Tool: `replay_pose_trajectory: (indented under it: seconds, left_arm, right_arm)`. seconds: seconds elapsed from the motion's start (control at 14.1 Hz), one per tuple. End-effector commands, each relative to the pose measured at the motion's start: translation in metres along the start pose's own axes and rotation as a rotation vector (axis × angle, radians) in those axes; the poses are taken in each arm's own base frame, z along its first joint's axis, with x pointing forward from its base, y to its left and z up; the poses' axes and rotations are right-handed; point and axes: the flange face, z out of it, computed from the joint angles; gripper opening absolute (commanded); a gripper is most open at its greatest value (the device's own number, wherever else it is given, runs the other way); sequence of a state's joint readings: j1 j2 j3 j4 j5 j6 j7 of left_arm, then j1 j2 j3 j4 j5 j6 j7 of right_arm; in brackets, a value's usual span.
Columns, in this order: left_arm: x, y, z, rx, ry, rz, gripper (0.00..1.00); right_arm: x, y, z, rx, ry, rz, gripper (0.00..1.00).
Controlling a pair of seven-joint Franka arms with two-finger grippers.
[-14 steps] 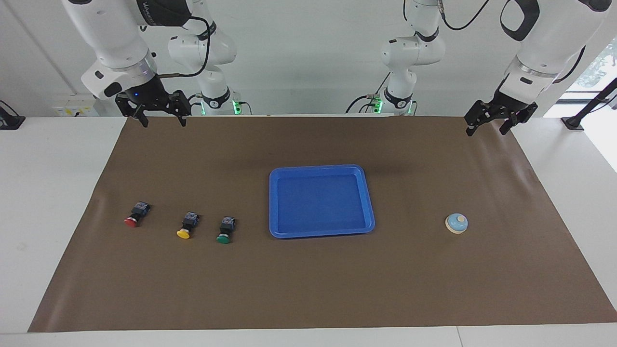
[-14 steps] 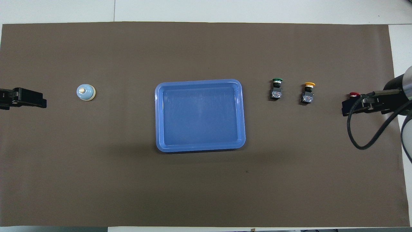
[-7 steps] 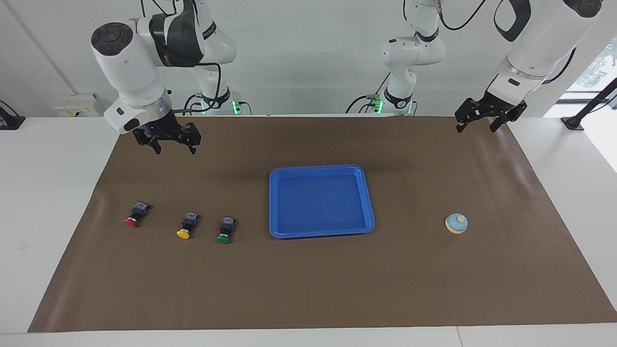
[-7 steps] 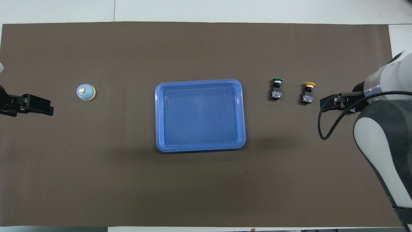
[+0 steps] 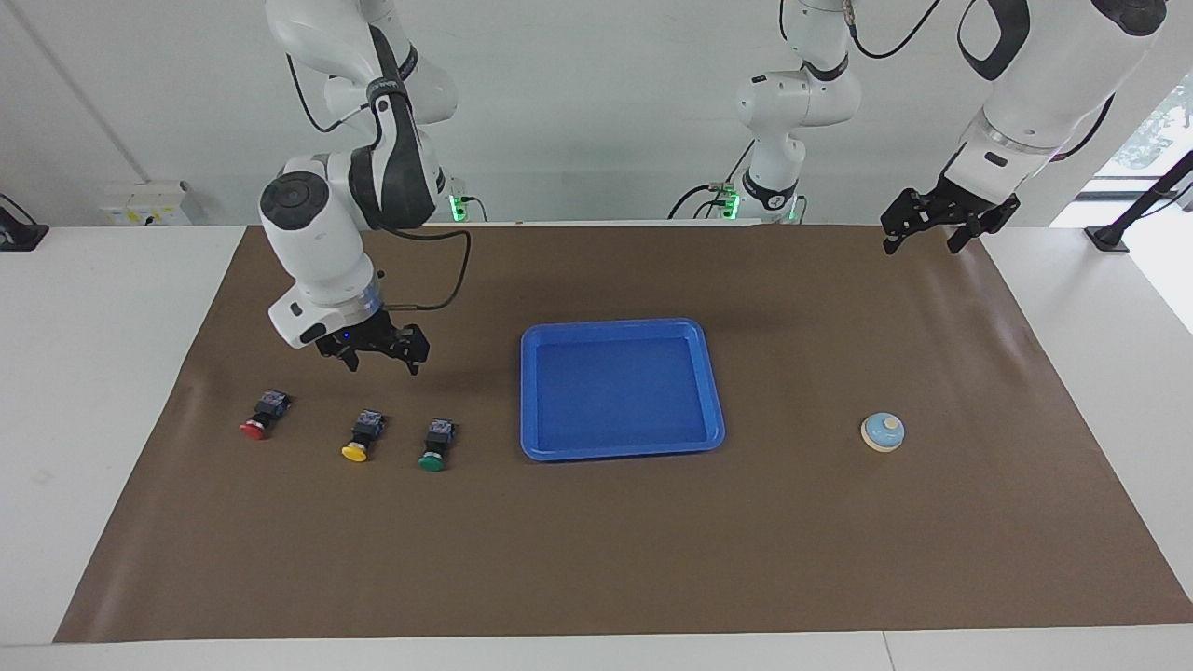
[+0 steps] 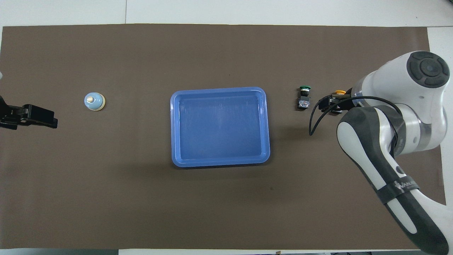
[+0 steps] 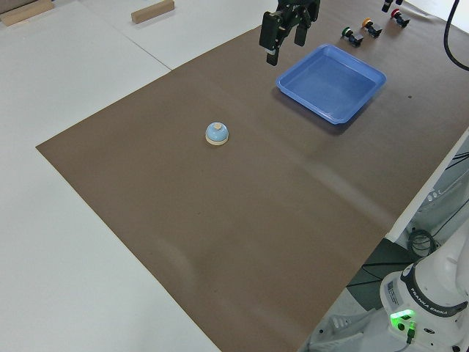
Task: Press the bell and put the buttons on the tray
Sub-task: 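Reach the right gripper to the green button and grasp it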
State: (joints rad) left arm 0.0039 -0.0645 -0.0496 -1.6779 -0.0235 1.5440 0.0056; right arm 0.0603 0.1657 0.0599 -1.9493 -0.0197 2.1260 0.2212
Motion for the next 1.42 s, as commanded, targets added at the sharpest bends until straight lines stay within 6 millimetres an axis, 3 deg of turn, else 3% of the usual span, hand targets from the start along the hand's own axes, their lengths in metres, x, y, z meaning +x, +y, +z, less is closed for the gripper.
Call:
replay_pose_trajectory:
  seconds: [0.0, 0.21, 0.57, 0.71, 0.85, 1.07, 1.14, 1.35]
  left_arm:
    - [-0.001, -0.001, -0.005, -0.013, 0.002, -0.006, 1.00]
    - [-0.002, -0.003, -0.007, -0.011, 0.001, -0.014, 1.00]
    - [-0.002, -0.005, -0.007, -0.012, 0.001, -0.018, 1.00]
    - [-0.003, -0.005, -0.007, -0.012, 0.002, -0.018, 1.00]
    - [-0.002, -0.005, -0.007, -0.012, 0.001, -0.018, 1.00]
    - [-0.002, -0.005, -0.007, -0.012, 0.001, -0.018, 1.00]
    - [-0.002, -0.005, -0.007, -0.012, 0.001, -0.018, 1.00]
    - [-0.002, -0.006, -0.007, -0.012, 0.001, -0.020, 1.00]
  right_arm:
    - [0.003, -0.011, 0.027, 0.010, 0.020, 0.027, 1.00]
    - [0.010, -0.036, 0.055, 0.021, 0.044, 0.037, 1.00]
    - [0.039, -0.044, 0.085, 0.048, 0.105, 0.045, 1.00]
    - [0.042, -0.047, 0.097, 0.054, 0.119, 0.069, 1.00]
    - [0.040, -0.065, 0.108, 0.059, 0.119, 0.076, 1.00]
    - [0.042, -0.064, 0.112, 0.048, 0.136, 0.071, 1.00]
    - [0.043, -0.061, 0.112, 0.045, 0.135, 0.071, 0.92]
    - [0.045, -0.056, 0.112, 0.031, 0.143, 0.064, 0.82]
